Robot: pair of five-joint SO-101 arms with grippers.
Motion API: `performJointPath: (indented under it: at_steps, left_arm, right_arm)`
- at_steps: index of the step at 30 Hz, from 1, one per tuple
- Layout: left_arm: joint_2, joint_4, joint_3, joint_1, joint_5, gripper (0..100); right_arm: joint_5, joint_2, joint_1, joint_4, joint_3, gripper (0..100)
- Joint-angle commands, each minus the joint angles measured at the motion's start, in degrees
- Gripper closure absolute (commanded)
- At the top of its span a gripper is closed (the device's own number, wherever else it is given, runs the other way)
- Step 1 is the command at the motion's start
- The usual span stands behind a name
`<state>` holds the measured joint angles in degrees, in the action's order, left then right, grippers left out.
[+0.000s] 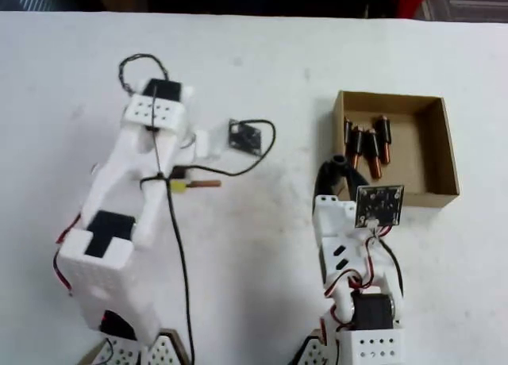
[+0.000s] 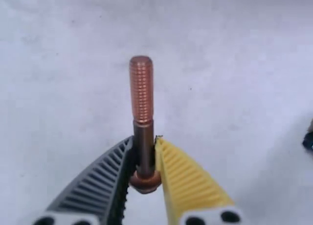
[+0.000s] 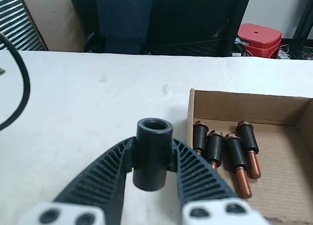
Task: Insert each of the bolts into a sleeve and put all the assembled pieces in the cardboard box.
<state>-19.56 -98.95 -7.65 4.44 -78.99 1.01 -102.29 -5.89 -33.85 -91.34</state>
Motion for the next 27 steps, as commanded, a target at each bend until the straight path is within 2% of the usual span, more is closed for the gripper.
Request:
performJointPath:
  at_steps: [1,5,11,18,27]
  left_arm:
    - [3.8,5.6,0.6,-2.6,-8.4,98]
    - [3.8,14.2,6.2,-2.8,-11.8,98]
    - [3.7,22.3,13.6,-1.9,-12.1,97]
    - [3.7,27.4,18.3,-1.7,-12.0,97]
    - [3.7,27.2,21.8,0.1,-12.1,97]
  right_arm:
    - [-0.3,-0.7,0.7,1.3,0.7,98.1]
    - [-0.3,-0.7,0.7,1.3,0.7,98.1]
    - [-0.3,-0.7,0.7,1.3,0.7,98.1]
    - [-0.3,-0.7,0.7,1.3,0.7,98.1]
    - [-0.3,-0.7,0.7,1.3,0.7,98.1]
